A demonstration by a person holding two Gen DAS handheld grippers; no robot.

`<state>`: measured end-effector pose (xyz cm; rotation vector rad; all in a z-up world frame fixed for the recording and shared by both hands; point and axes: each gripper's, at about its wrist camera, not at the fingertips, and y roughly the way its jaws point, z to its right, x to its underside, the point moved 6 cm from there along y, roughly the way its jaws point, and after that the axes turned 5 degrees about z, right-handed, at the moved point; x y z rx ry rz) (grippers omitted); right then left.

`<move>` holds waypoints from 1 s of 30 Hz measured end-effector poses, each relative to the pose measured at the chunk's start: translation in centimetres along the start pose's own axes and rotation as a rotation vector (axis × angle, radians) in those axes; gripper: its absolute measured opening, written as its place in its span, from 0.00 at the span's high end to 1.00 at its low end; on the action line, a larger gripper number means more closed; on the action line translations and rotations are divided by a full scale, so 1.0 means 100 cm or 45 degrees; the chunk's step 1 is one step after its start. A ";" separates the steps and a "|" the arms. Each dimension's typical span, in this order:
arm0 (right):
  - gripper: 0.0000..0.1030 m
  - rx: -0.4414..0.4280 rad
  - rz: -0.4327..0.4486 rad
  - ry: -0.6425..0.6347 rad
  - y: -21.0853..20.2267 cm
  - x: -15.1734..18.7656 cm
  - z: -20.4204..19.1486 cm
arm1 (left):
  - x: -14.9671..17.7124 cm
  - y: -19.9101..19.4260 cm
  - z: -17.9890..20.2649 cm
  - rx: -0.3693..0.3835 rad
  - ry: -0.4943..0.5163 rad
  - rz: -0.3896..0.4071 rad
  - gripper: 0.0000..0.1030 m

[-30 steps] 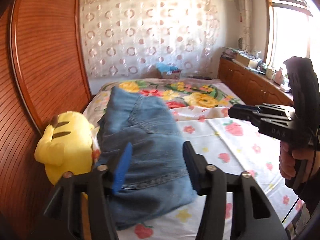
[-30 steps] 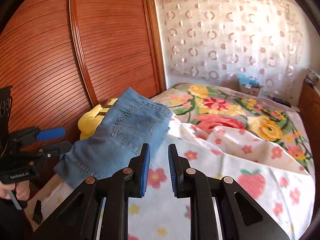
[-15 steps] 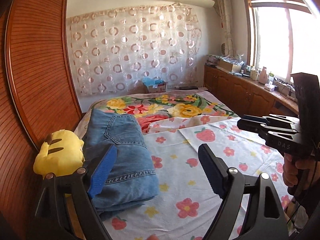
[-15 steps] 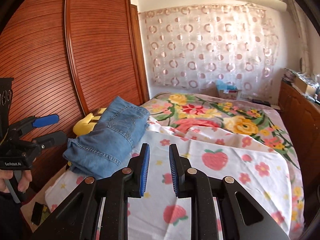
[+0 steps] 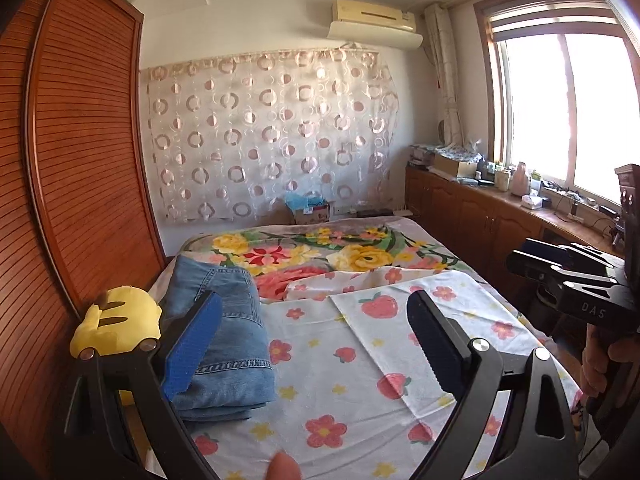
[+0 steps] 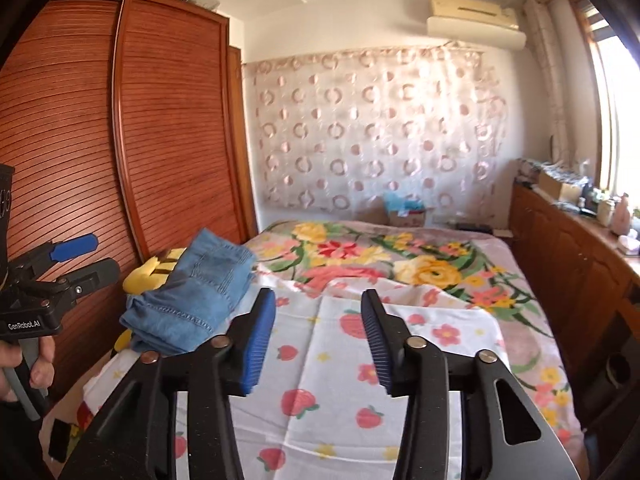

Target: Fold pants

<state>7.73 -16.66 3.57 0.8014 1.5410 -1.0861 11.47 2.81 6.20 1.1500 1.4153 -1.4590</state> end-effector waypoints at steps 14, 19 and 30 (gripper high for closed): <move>0.41 0.199 0.061 0.043 -0.037 0.022 -0.034 | 0.017 -0.012 0.022 0.028 -0.030 -0.027 0.09; 0.41 0.206 0.061 0.054 -0.036 0.024 -0.041 | 0.019 -0.012 0.023 0.022 -0.028 -0.035 0.09; 0.41 0.196 0.061 0.061 -0.035 0.024 -0.032 | 0.021 -0.010 0.022 0.021 -0.027 -0.041 0.09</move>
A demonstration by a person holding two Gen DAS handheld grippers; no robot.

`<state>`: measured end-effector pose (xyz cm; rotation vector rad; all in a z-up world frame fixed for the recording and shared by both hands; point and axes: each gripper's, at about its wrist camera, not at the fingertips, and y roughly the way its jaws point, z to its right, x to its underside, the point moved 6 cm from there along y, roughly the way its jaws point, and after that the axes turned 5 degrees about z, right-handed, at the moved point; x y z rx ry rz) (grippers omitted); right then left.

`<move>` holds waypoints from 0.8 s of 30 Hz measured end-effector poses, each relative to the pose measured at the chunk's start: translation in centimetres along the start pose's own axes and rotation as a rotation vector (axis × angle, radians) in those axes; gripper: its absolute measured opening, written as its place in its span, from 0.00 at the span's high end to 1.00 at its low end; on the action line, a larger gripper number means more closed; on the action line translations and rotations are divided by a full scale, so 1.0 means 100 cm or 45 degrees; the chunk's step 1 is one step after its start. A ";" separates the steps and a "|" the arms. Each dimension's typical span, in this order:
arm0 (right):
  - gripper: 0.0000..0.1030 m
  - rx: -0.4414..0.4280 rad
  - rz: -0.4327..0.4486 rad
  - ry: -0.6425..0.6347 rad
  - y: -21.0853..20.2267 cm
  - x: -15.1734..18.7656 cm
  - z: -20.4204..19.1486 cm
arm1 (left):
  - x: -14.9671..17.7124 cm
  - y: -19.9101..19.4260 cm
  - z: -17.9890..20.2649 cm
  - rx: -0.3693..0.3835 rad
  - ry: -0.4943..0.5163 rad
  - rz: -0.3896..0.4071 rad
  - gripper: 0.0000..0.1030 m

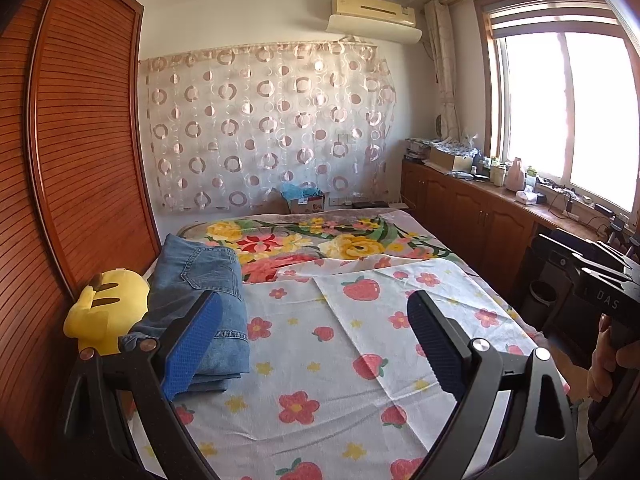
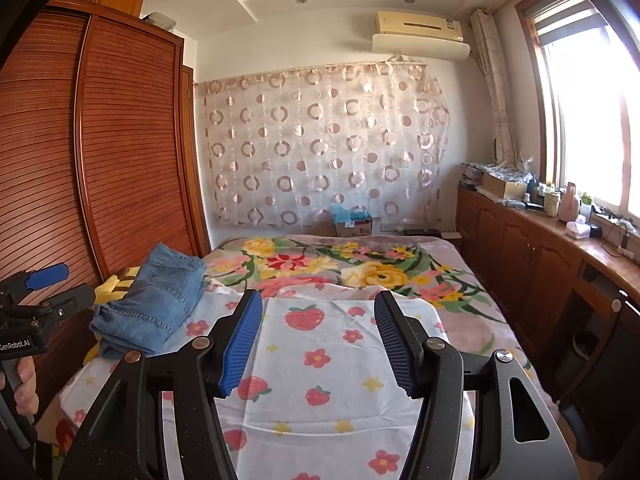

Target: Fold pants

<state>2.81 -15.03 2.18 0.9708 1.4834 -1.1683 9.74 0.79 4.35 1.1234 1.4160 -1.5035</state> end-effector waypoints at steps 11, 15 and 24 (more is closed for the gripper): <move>0.41 -0.013 0.006 -0.005 0.002 0.003 0.007 | 0.000 0.000 0.000 0.000 0.001 0.001 0.09; 0.41 -0.016 0.010 -0.007 0.003 0.002 0.011 | 0.000 0.000 0.000 0.001 -0.002 0.002 0.09; 0.41 -0.028 0.016 -0.012 0.003 0.003 0.016 | 0.001 0.000 -0.001 0.000 -0.001 0.000 0.09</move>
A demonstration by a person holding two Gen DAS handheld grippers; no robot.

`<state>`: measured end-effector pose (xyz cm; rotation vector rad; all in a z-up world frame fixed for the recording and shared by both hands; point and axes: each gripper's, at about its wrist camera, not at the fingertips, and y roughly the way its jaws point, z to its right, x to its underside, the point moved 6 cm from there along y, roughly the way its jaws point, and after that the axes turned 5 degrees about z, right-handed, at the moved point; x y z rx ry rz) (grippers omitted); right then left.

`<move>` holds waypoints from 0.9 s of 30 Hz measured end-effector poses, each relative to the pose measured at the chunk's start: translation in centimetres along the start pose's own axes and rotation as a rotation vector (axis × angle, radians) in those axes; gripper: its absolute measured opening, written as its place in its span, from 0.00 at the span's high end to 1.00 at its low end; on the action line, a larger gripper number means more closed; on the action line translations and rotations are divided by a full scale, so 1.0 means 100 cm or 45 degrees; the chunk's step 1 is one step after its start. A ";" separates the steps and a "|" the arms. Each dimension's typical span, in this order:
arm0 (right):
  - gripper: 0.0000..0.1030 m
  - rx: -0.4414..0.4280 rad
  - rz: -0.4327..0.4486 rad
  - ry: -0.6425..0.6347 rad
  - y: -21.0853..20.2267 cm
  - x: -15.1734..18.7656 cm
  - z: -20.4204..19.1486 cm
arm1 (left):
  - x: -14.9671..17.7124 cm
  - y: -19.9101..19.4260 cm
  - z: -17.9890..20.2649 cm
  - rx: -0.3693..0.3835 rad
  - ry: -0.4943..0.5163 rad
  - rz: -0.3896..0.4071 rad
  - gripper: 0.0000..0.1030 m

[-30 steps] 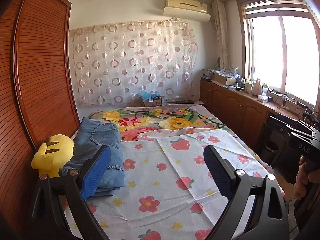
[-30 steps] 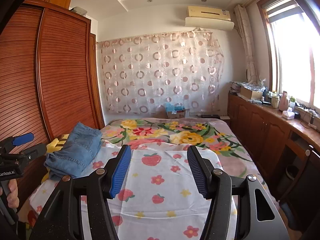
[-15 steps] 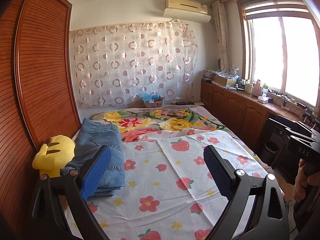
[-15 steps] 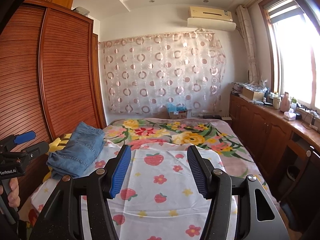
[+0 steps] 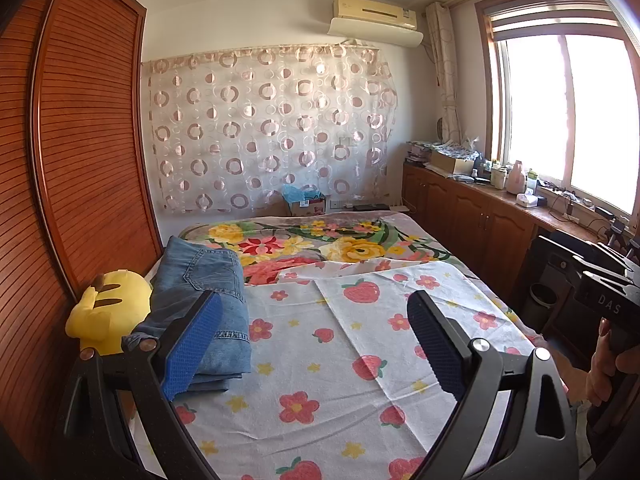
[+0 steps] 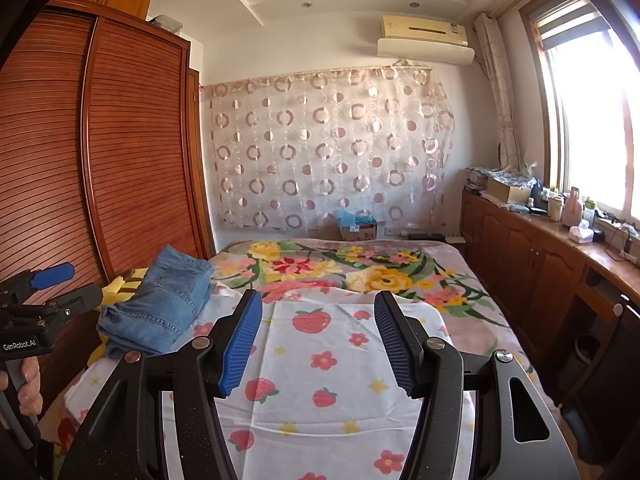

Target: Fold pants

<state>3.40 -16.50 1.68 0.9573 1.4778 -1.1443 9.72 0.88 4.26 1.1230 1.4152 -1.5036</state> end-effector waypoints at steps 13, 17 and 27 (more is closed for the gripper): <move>0.41 -0.014 -0.001 0.002 0.000 0.002 0.000 | 0.000 0.000 0.000 -0.001 0.001 0.003 0.09; 0.41 -0.015 0.004 -0.002 0.000 0.001 -0.001 | 0.001 0.000 0.000 -0.002 0.001 0.004 0.09; 0.41 -0.015 0.006 -0.010 0.001 0.002 0.000 | 0.001 0.000 -0.001 -0.001 -0.001 0.006 0.08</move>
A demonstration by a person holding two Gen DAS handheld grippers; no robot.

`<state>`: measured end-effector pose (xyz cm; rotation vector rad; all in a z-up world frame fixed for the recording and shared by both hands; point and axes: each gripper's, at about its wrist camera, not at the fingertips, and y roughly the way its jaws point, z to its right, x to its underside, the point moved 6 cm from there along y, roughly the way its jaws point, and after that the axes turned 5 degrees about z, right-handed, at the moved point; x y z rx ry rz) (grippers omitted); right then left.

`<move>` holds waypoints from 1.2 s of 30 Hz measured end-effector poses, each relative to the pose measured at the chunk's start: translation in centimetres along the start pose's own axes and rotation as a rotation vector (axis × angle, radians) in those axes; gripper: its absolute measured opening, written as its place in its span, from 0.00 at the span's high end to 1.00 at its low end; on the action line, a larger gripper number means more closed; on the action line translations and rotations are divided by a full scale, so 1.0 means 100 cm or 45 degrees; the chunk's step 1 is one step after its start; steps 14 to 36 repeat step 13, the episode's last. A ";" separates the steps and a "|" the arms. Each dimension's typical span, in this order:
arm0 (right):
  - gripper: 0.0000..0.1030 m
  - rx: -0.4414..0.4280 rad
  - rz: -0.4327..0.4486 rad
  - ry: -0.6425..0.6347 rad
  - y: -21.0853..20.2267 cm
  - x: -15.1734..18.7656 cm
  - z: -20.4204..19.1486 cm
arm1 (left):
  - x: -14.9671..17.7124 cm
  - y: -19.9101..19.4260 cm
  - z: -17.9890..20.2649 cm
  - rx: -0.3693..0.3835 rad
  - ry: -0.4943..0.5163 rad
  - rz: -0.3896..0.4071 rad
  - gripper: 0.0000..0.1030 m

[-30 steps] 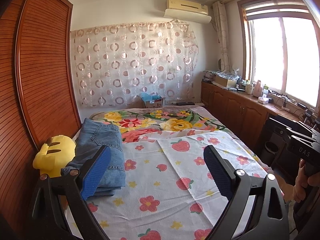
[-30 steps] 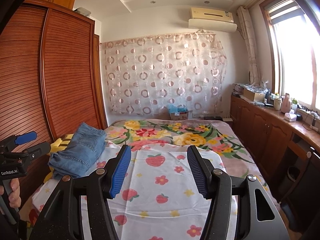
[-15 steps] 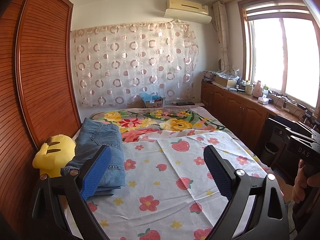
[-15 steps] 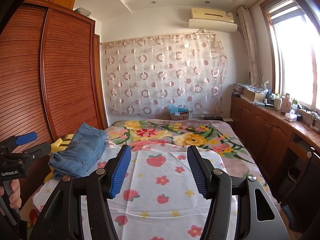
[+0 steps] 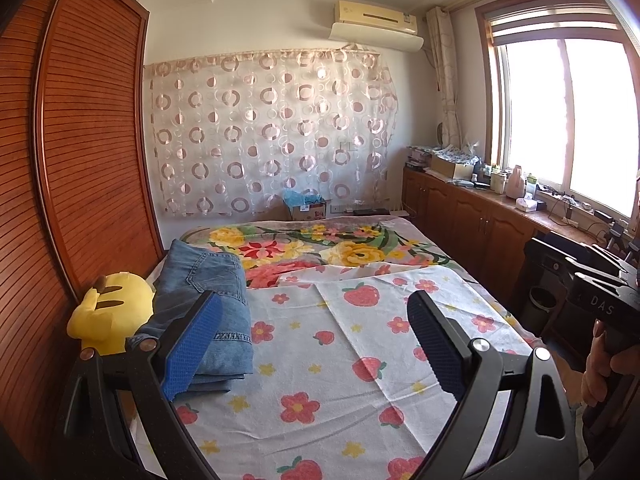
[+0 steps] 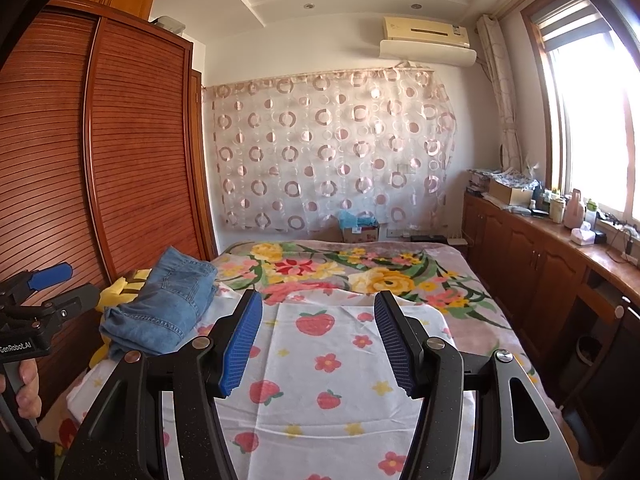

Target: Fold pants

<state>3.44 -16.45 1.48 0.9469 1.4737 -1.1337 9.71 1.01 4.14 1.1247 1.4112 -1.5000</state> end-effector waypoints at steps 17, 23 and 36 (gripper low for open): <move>0.41 -0.002 0.003 0.002 -0.001 0.000 0.002 | 0.002 0.000 -0.001 0.000 -0.001 0.002 0.08; 0.41 -0.002 0.003 0.002 -0.001 0.000 0.002 | 0.002 0.000 -0.001 0.000 -0.001 0.002 0.08; 0.41 -0.002 0.003 0.002 -0.001 0.000 0.002 | 0.002 0.000 -0.001 0.000 -0.001 0.002 0.08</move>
